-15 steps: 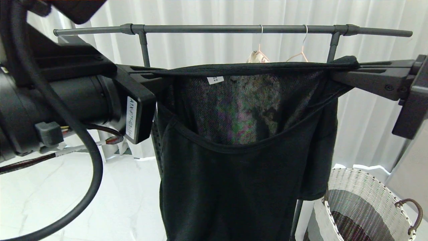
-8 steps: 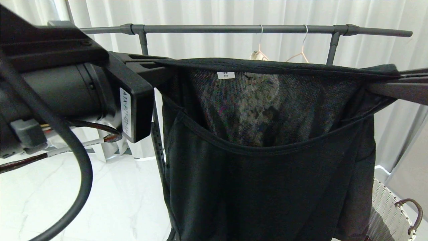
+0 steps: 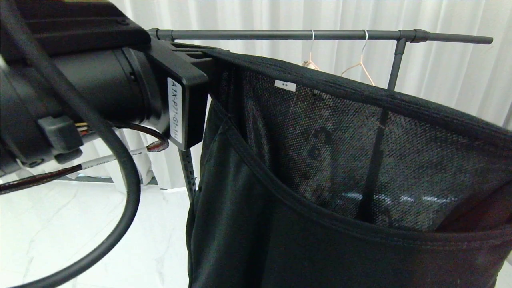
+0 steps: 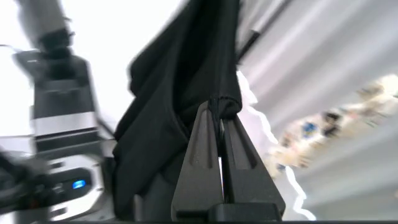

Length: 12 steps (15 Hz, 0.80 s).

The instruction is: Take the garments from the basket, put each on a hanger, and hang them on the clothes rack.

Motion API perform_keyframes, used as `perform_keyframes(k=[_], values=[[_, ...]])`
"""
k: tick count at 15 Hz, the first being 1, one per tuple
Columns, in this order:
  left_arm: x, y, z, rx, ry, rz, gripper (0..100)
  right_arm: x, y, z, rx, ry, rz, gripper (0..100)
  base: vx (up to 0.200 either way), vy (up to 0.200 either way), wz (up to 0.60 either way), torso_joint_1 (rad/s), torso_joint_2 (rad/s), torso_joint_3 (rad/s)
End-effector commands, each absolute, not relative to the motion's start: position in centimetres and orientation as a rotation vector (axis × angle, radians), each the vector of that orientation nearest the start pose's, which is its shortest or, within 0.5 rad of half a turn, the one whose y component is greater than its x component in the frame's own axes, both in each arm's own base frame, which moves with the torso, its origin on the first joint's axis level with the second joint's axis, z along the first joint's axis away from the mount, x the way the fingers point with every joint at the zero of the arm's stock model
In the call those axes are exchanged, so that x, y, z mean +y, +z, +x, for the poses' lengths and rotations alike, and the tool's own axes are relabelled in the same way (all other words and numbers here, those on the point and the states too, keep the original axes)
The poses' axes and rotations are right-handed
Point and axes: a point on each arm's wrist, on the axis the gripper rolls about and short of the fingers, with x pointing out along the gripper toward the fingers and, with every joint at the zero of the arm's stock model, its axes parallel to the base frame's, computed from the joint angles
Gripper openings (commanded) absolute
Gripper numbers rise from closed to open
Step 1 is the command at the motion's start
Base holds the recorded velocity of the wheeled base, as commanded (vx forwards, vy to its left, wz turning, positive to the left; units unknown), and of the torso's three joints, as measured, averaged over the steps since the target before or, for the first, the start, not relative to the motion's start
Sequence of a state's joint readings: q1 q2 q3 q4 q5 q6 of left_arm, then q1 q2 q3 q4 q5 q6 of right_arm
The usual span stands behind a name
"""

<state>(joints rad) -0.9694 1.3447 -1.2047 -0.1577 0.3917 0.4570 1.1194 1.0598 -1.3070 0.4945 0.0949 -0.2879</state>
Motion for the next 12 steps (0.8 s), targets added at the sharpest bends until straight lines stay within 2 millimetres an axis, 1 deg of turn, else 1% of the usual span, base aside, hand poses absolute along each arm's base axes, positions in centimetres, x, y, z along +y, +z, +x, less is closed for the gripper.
perform_keyframes(k=[1, 5, 7, 9, 12], values=[[-17.8, 34.3, 13.2, -0.138, -0.568, 0.439, 0, 10.1, 35.0, 4.3, 0.064, 1.268, -0.389, 0, 0.0, 0.0, 0.0, 0.0, 0.0, 0.0], [-17.8, 34.4, 13.0, -0.142, -0.573, 0.433, 0, 10.0, 34.9, 4.3, 0.068, 1.259, -0.392, 0, 0.0, 0.0, 0.0, 0.0, 0.0, 0.0], [-17.6, 34.4, 12.7, -0.129, -0.58, 0.431, 0, 9.8, 34.8, 4.5, 0.072, 1.215, -0.395, 0, 0.0, 0.0, 0.0, 0.0, 0.0, 0.0], [-16.3, 34.8, 11.7, -0.026, -0.602, 0.402, 0, 10.0, 35.1, 5.3, 0.063, 1.083, -0.393, 0, 0.0, 0.0, 0.0, 0.0, 0.0, 0.0], [-14.5, 35.9, 9.2, 0.17, -0.663, 0.278, 0, 11.2, 35.9, 7.0, -0.008, 0.991, -0.34, 0, 0.0, 0.0, 0.0, 0.0, 0.0, 0.0]])
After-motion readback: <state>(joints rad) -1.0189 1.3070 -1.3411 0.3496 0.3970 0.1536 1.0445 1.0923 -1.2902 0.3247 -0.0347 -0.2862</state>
